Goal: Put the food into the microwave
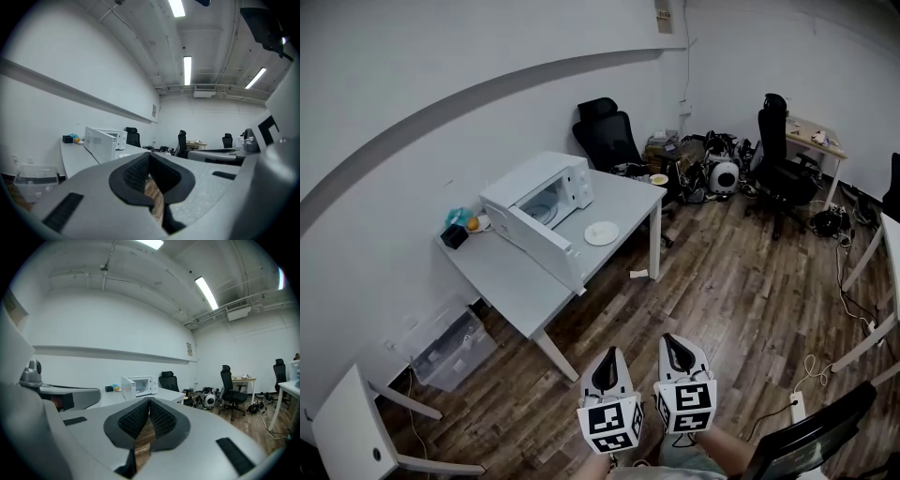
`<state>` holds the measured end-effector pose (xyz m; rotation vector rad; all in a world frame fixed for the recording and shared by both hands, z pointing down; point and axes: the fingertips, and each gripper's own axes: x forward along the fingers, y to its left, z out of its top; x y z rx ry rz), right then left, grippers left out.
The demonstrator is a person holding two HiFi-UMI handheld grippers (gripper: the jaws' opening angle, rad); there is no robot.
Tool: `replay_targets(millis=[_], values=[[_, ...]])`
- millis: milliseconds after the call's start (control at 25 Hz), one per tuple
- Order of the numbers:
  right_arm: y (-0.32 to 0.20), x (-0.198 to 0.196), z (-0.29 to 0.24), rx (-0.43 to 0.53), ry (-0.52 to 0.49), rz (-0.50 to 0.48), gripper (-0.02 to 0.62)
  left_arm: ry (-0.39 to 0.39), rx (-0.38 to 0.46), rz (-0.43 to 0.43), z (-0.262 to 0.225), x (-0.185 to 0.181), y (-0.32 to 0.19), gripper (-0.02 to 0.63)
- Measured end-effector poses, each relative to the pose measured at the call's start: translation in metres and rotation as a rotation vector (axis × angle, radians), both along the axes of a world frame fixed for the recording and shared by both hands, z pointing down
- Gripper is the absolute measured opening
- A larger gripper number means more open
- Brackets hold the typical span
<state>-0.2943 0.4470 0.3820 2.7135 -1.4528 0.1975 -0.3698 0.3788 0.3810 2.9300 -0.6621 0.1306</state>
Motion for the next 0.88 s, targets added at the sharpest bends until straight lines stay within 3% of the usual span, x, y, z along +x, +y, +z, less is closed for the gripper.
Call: replay_targets(millis=[280,880], values=[[-0.03,0.042,0.008,-0.004,-0.001,-0.011,0.017,-0.003,-0.005,-0.005,0.007,0.041,-0.026,0.002],[-0.091,0.176,0.001,-0.021,-0.01,-0.079,0.017,-0.006,-0.012,-0.077,-0.002,0.17,-0.083,0.002]])
